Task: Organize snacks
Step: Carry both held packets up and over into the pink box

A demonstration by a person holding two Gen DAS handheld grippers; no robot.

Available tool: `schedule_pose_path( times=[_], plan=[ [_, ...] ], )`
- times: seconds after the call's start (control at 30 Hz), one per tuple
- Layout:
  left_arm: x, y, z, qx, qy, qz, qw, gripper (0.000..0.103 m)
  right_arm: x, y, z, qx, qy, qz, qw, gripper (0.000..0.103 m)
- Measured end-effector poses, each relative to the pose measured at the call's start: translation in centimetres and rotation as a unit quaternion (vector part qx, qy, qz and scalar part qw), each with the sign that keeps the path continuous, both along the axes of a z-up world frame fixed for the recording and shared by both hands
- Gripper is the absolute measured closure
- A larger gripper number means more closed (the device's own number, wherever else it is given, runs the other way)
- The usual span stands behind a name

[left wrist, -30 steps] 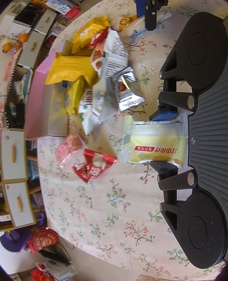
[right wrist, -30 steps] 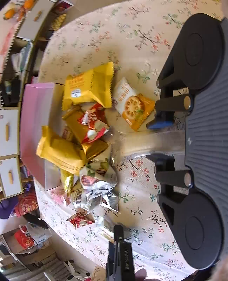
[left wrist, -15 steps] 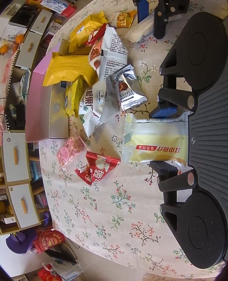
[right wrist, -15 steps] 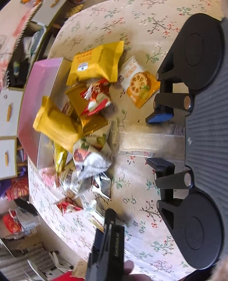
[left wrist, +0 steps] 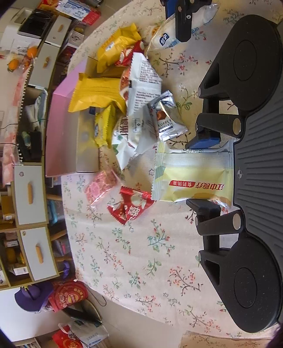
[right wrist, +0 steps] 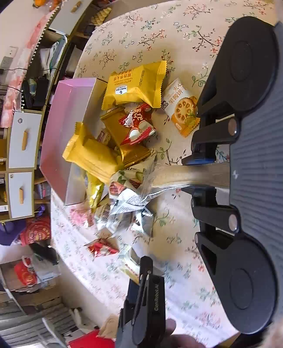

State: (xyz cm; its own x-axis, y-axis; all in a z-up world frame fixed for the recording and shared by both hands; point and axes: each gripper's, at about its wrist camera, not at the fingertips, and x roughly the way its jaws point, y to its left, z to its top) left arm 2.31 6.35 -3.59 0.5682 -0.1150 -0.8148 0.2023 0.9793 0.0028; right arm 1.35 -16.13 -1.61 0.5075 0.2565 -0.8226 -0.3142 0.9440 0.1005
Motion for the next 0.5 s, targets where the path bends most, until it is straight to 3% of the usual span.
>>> schedule_pose_path(
  times=[0.3,0.5],
  plan=[
    [-0.7,-0.1,2.8,-0.025,-0.027,-0.008,0.9993,0.058,-0.5,-0.9,2.8,0.047,-0.027,-0.006,0.999,0.087],
    [0.7,-1.2,4.7,-0.028,-0.042,-0.018,0.9986,0.058,1.6,-2.0,4.3,0.049,-0.041,-0.030,0.997,0.087]
  ],
)
